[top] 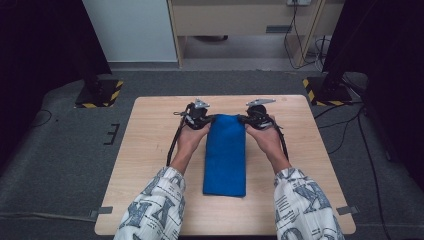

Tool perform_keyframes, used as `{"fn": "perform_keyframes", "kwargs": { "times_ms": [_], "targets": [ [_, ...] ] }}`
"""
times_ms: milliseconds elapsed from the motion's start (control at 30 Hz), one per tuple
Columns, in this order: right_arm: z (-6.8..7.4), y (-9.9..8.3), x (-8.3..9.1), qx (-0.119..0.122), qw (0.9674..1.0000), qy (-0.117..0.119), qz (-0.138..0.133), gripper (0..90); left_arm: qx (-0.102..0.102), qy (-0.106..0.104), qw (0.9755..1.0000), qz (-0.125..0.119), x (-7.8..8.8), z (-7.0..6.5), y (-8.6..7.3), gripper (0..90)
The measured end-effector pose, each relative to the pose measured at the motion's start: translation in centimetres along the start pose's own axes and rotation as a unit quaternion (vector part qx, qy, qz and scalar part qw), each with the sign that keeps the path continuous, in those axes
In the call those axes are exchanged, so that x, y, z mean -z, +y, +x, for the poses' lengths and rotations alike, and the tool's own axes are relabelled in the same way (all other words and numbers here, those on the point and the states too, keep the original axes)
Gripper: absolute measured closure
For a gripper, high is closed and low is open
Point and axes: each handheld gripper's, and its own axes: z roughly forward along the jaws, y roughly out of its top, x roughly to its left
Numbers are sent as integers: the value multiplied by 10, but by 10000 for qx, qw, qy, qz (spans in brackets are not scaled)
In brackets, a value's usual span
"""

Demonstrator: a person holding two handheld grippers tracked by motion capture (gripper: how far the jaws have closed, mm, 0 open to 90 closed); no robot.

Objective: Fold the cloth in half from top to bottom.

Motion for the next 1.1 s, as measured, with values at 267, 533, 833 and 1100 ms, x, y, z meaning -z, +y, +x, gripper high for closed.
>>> {"fn": "perform_keyframes", "kwargs": {
  "times_ms": [267,533,833,1100],
  "targets": [
    [0,9,3,16,10000,-10,-66,872,-33,6,10000,-67,6,2,10,870],
    [1,21,5,80,9999,-33,-107,872,-11,29,9999,-116,9,8,17,870],
    [1,26,5,68,9998,-37,-170,873,14,19,9998,-196,10,11,23,870],
    [-2,25,7,55,9998,-81,-196,874,20,-31,9998,-207,6,9,23,871]
  ]
}}
